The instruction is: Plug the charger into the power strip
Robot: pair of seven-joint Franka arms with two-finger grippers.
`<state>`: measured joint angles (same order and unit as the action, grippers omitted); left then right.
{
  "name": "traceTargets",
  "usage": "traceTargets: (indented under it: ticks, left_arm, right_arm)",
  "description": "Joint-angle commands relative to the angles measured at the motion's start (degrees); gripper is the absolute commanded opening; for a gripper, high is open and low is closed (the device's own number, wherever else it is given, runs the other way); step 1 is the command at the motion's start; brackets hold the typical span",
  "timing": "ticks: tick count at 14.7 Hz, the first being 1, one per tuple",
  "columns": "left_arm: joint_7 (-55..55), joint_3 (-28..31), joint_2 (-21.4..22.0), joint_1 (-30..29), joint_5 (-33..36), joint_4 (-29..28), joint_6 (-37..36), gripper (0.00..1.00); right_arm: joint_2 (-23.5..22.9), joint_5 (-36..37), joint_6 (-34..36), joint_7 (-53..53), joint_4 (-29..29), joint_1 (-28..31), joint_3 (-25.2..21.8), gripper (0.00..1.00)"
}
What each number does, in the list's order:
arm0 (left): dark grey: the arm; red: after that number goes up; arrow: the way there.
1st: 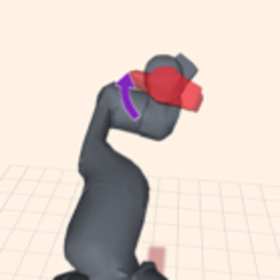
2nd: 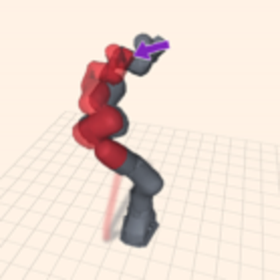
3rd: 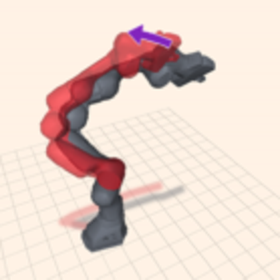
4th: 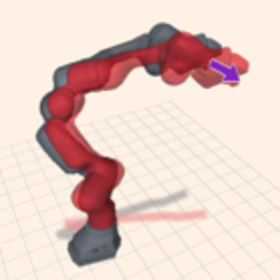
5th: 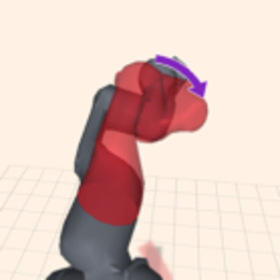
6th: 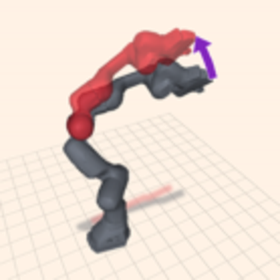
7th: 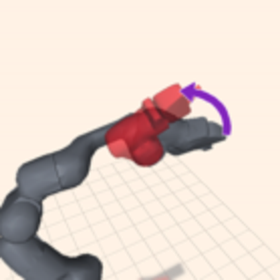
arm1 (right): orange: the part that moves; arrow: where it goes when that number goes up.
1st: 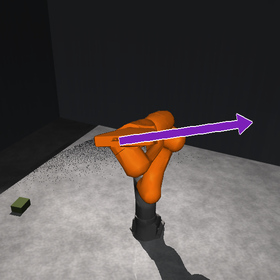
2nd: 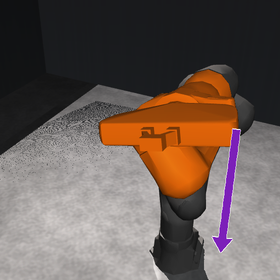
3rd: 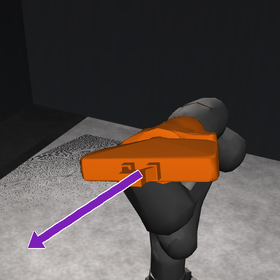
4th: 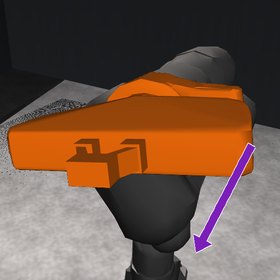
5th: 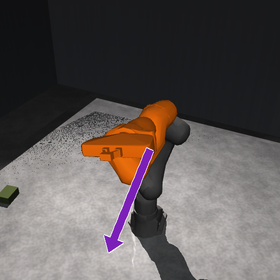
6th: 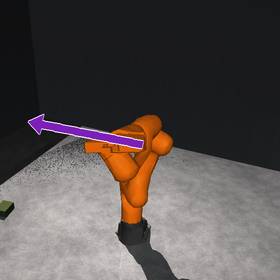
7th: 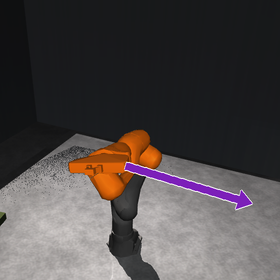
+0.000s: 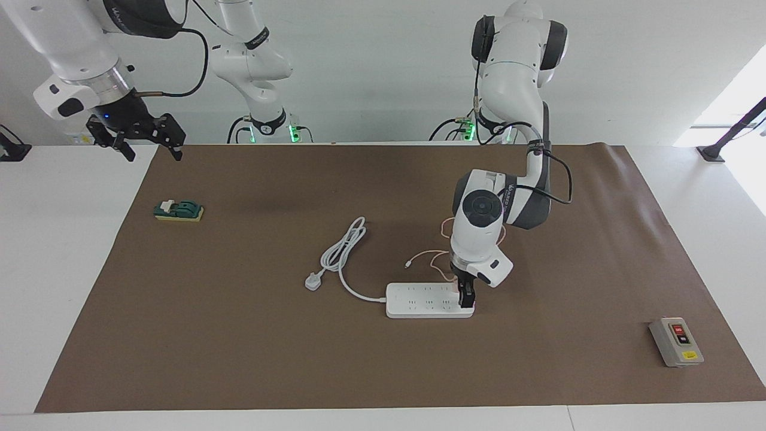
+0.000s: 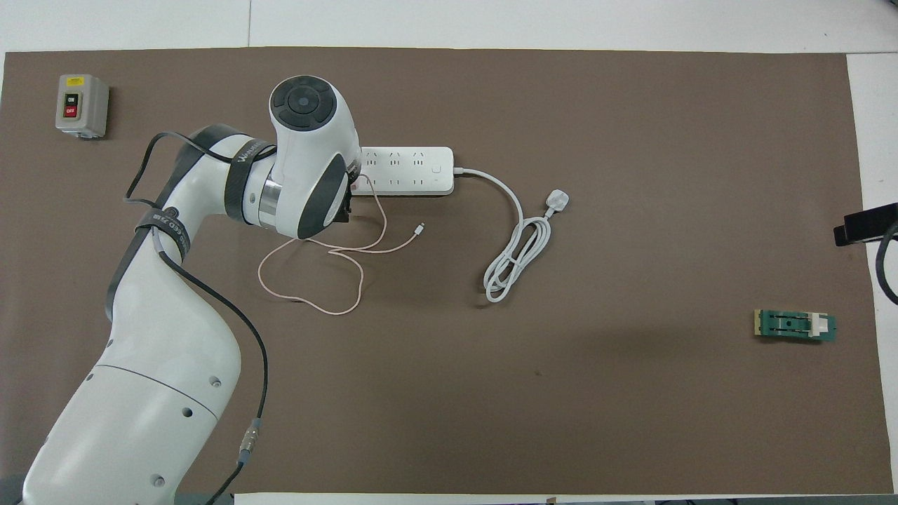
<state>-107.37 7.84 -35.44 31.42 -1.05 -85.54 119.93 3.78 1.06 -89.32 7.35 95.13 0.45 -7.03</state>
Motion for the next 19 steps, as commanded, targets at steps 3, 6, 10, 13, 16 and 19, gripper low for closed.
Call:
traceTargets:
  ticks: [3,6,10,13,16,19]
  left_arm:
    - [0.1,0.3,0.7,0.9,-0.3,-5.5,3.4,1.0]
    - [0.1,0.3,0.6,1.1,-0.1,-5.6,3.7,1.0]
    - [0.4,0.4,-0.1,0.9,0.1,-5.2,3.6,1.0]
    - [0.6,0.3,-0.2,0.6,0.9,-4.9,3.7,1.0]
    - [0.8,0.4,-0.4,0.2,1.0,-3.0,1.7,1.0]
    - [1.4,0.8,0.5,-0.2,1.0,-1.3,-0.7,1.0]
  right_arm:
    - [1.1,-0.9,0.6,0.7,0.8,0.9,0.5,1.0]
    - [1.1,-0.8,0.6,0.7,0.8,0.8,0.5,1.0]
    - [1.1,-0.8,0.6,0.7,0.8,0.7,0.5,1.0]
    - [1.1,-0.9,0.7,0.7,0.9,0.6,0.5,1.0]
    - [1.1,-0.8,0.9,0.7,0.8,0.3,0.7,1.0]
    - [1.1,-0.8,0.9,0.7,0.8,0.3,0.7,1.0]
